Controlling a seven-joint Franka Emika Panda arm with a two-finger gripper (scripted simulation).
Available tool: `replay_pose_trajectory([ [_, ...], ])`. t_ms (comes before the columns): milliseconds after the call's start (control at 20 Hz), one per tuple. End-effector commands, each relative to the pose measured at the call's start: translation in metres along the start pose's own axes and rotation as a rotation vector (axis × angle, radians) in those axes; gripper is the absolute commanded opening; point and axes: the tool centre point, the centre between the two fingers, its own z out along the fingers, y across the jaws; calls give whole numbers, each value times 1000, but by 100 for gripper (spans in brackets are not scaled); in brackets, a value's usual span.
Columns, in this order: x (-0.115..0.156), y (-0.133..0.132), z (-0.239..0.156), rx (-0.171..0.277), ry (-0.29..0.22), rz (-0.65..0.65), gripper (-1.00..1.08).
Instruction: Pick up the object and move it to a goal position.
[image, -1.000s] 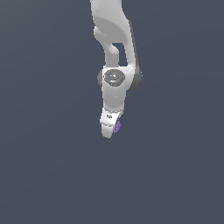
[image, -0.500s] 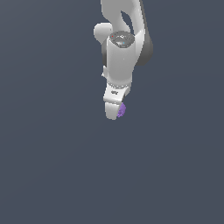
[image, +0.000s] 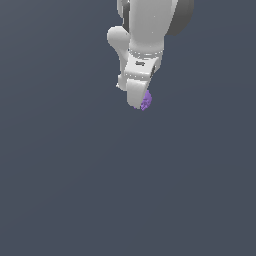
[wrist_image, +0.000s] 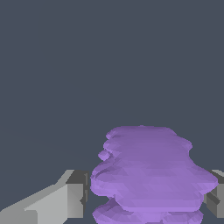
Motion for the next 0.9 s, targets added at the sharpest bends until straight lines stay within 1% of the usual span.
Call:
replay_pose_trajectory([
  [0, 2, -7, -23, 1, 0, 0, -100],
  [200, 5, -14, -52, 1, 0, 1, -100],
  [400, 7, -19, -73, 1, 0, 1, -100],
  [600, 8, -21, -85, 1, 0, 2, -100],
  [850, 9, -21, -88, 1, 0, 3, -100],
])
